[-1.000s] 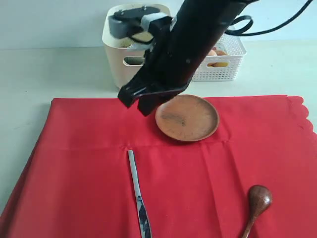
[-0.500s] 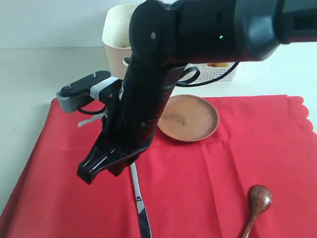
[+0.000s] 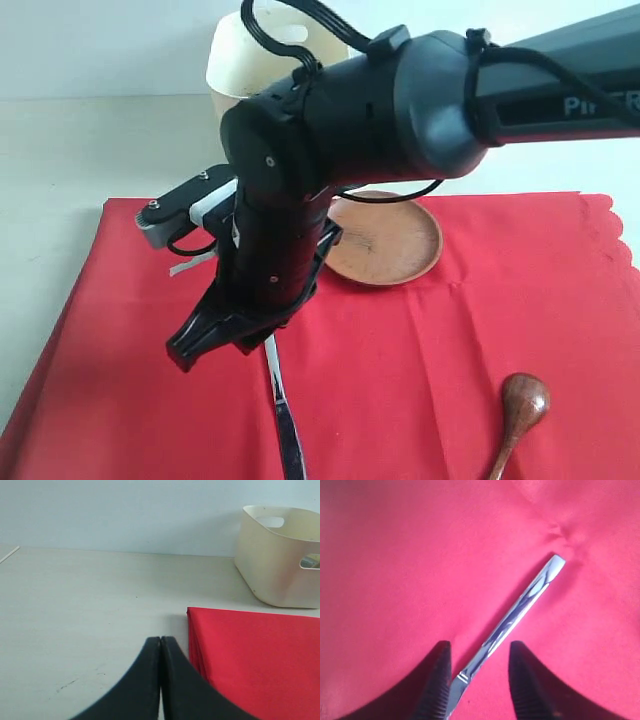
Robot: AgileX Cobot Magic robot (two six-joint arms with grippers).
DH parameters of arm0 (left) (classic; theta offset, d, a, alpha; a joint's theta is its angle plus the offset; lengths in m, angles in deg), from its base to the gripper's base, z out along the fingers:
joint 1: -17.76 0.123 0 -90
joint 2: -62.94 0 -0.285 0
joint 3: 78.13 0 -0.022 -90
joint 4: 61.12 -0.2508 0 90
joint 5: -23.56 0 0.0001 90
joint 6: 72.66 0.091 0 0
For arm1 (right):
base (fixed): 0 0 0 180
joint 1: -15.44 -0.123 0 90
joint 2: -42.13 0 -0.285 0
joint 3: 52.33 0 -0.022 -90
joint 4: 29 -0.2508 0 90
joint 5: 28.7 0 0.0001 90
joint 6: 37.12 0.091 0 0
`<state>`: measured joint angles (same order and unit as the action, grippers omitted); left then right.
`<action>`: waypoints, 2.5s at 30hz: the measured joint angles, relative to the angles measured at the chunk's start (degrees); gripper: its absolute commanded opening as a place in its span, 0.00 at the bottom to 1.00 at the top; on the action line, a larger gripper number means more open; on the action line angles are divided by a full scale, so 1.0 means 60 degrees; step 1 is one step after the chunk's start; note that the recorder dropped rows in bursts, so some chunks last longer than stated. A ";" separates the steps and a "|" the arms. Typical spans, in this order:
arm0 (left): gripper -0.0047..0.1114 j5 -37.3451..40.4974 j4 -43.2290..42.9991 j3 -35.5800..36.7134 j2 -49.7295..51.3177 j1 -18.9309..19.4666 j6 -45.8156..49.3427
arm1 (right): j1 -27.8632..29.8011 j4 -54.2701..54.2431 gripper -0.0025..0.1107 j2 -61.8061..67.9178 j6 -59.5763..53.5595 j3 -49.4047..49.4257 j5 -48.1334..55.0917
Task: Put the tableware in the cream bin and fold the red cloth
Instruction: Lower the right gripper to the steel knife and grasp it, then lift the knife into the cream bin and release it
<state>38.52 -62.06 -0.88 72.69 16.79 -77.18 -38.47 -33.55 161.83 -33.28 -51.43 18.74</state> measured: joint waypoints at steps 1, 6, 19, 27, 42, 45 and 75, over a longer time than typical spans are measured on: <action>0.05 0.0000 0.0000 0.0000 0.0000 0.0000 0.0000 | 0.0000 0.0023 0.42 0.0054 0.0046 0.0000 -0.0087; 0.05 0.0000 0.0000 0.0000 0.0000 0.0000 0.0000 | 0.0000 0.0023 0.42 0.0427 0.0082 0.0000 -0.0233; 0.05 0.0000 0.0000 0.0000 0.0000 0.0000 0.0000 | 0.0000 0.0759 0.33 0.1468 0.0482 0.0000 -0.0452; 0.05 0.0000 0.0000 0.0000 0.0000 0.0000 0.0000 | 0.0000 0.0699 0.02 0.1512 0.0523 -0.0057 -0.0524; 0.05 0.0000 0.0000 0.0000 0.0000 0.0000 0.0000 | 0.0000 -0.1114 0.02 0.0224 -0.0873 0.0002 -0.1076; 0.05 0.0000 0.0000 0.0000 0.0000 0.0000 0.0000 | 0.0000 -0.1114 0.02 -0.0177 -0.1066 0.0002 -0.1475; 0.05 0.0000 0.0000 0.0000 0.0000 0.0000 0.0000 | 0.1854 0.2474 0.02 -0.1093 -0.1205 -0.1165 -0.8761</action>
<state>38.52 -62.06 -0.88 72.69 16.79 -77.18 -27.35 -18.71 155.28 -40.51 -58.42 -33.82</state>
